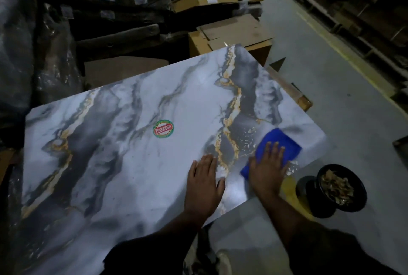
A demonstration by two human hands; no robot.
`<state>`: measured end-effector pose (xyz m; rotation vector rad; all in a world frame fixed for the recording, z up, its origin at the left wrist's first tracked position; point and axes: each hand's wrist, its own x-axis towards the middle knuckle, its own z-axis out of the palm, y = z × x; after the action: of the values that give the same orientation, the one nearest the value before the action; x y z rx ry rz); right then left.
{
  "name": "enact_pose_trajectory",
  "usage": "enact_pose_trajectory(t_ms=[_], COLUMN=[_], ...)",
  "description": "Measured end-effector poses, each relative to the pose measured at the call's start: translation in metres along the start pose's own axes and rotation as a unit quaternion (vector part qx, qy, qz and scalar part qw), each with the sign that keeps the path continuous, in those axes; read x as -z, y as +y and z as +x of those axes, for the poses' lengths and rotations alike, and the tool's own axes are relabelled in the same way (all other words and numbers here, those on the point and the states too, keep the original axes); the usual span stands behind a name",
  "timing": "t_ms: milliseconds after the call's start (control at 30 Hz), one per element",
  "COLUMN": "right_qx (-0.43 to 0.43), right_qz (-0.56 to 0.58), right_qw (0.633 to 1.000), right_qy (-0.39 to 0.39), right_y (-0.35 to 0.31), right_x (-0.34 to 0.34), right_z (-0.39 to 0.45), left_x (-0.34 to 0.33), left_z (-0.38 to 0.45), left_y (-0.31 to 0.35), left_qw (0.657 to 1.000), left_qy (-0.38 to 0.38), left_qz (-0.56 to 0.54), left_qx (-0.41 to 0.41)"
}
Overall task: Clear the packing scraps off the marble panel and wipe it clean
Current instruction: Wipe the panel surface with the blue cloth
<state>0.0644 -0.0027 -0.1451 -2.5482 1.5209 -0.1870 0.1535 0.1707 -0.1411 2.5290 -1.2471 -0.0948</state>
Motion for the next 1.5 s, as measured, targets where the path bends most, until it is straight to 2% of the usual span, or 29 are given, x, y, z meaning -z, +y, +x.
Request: enact_pose_trajectory(t_ms=[67,133,233,300,400,533,600,633,667,767,867,933,1000,1033,1067,1133,1200,1300,1400,1500], right_qx=[0.113,0.239,0.327,0.283,0.124,-0.031,-0.093,-0.094,-0.059,0.152,0.341,0.444,0.510,0.514,0.488,0.358,0.225,0.139,0.169,0.316], right_qz=[-0.001,-0.001,0.015,-0.003,-0.019,-0.008,0.011,0.016,0.015,-0.001,0.010,0.016,0.033,0.036,0.038,0.035,0.011,-0.032,-0.032,0.007], right_qw=[0.994,0.970,0.942,0.957,0.991,0.999,0.995,0.995,0.998,0.988,0.938,0.891,0.851,0.847,0.864,0.928,0.972,0.988,0.984,0.946], right_qy=[-0.002,-0.029,-0.076,-0.065,-0.043,-0.027,-0.027,-0.025,-0.018,-0.021,-0.066,-0.091,-0.122,-0.127,-0.121,-0.092,-0.072,-0.057,-0.052,-0.076], right_y=[-0.029,-0.035,-0.004,0.023,0.062,0.092,0.079,0.065,0.049,-0.006,-0.045,-0.043,-0.024,-0.010,0.004,0.033,0.046,0.019,-0.042,-0.096], right_x=[-0.008,-0.010,-0.001,0.005,0.012,0.017,0.013,0.011,0.009,-0.003,-0.012,-0.011,-0.007,-0.005,-0.004,0.001,0.006,0.001,-0.011,-0.025], right_z=[-0.027,-0.041,-0.020,0.003,0.052,0.112,0.130,0.132,0.130,0.101,0.063,0.060,0.083,0.100,0.119,0.168,0.213,0.249,0.241,0.200], left_x=[-0.001,-0.003,0.000,0.004,0.006,-0.001,-0.003,-0.004,-0.003,-0.004,-0.008,-0.007,-0.002,0.001,0.002,0.001,-0.004,-0.009,-0.006,-0.002], left_z=[0.002,0.007,0.020,0.029,0.040,0.041,0.042,0.042,0.042,0.041,0.042,0.054,0.076,0.088,0.100,0.123,0.141,0.158,0.168,0.177], left_y=[-0.004,-0.008,-0.006,-0.001,0.002,-0.001,-0.002,-0.002,-0.001,-0.004,-0.009,-0.006,0.000,0.002,0.002,-0.004,-0.014,-0.024,-0.024,-0.025], left_qw=[1.000,0.999,0.997,0.996,0.996,0.997,0.997,0.997,0.998,0.997,0.996,0.995,0.992,0.990,0.988,0.985,0.985,0.981,0.971,0.965], left_qy=[0.010,0.039,0.053,0.047,0.044,0.049,0.032,0.030,0.033,0.059,0.073,0.085,0.086,0.086,0.085,0.086,0.082,0.078,0.100,0.138], left_qz=[0.002,0.022,0.058,0.070,0.066,0.055,0.061,0.058,0.052,0.038,0.039,0.039,0.017,0.008,0.003,0.005,0.019,0.041,0.041,0.017], left_qx=[-0.006,-0.022,-0.022,0.004,0.026,0.023,0.028,0.031,0.031,0.018,0.017,0.041,0.089,0.111,0.128,0.150,0.152,0.174,0.215,0.222])
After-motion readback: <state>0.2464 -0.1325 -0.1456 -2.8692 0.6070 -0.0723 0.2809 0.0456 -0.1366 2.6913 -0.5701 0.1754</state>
